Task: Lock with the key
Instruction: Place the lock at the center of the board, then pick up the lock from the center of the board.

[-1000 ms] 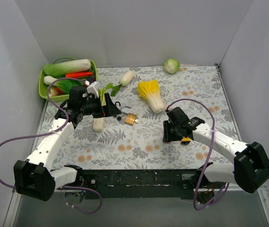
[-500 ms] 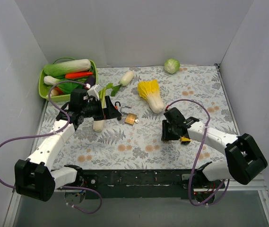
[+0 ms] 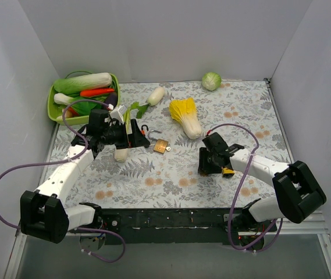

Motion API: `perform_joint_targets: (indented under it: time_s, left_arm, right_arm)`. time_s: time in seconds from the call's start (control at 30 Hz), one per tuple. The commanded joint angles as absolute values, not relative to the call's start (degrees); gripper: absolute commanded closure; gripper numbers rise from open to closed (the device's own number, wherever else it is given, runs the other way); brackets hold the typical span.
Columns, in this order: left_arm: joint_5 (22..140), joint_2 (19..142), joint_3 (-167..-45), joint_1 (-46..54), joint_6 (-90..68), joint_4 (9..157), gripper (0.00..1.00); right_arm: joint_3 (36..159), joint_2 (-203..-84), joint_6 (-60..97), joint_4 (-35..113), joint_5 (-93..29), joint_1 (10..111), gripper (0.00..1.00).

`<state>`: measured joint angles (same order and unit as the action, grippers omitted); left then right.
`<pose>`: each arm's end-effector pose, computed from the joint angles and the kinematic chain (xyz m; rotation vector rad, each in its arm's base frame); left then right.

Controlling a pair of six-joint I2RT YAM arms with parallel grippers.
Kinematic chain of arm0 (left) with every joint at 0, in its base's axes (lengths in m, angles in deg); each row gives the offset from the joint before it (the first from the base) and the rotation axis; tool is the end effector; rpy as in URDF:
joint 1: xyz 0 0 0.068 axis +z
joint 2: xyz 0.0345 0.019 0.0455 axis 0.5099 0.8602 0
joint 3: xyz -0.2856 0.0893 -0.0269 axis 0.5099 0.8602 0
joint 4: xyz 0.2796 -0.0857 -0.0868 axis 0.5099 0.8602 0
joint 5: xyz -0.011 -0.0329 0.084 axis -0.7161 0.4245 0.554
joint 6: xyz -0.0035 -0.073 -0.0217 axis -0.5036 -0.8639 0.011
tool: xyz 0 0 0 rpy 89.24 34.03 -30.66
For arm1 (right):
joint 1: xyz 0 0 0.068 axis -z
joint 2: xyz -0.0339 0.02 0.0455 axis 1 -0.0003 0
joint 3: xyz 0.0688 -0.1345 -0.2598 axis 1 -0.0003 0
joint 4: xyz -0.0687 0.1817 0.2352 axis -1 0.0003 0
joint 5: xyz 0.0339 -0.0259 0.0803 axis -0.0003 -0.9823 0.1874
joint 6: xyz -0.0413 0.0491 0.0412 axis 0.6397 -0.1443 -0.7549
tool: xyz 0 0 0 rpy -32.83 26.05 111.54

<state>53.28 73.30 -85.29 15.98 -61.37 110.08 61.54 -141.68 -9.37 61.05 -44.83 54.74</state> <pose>0.2814 -0.1128 0.2747 -0.6705 2.4570 -1.3412 0.2420 0.1639 0.1398 0.0193 2.6774 0.2865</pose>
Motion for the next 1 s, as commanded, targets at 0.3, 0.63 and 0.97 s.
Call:
perform_joint_targets:
  time_s: [0.3,0.63,0.97]
  left_arm:
    - [55.7,79.9,-94.4,16.4,-45.2,118.1,0.02]
    - [58.9,92.7,-105.7,14.5,-39.7,120.3,0.02]
    - [48.2,113.0,-128.1,14.3,25.9,149.4,0.14]
  right_arm:
    - [65.1,-138.8,-6.3,61.7,-43.3,55.9,0.30]
    - [70.4,-134.4,6.6,58.6,-40.7,55.9,0.23]
    - [78.4,-136.9,29.0,63.4,-25.6,56.3,0.12]
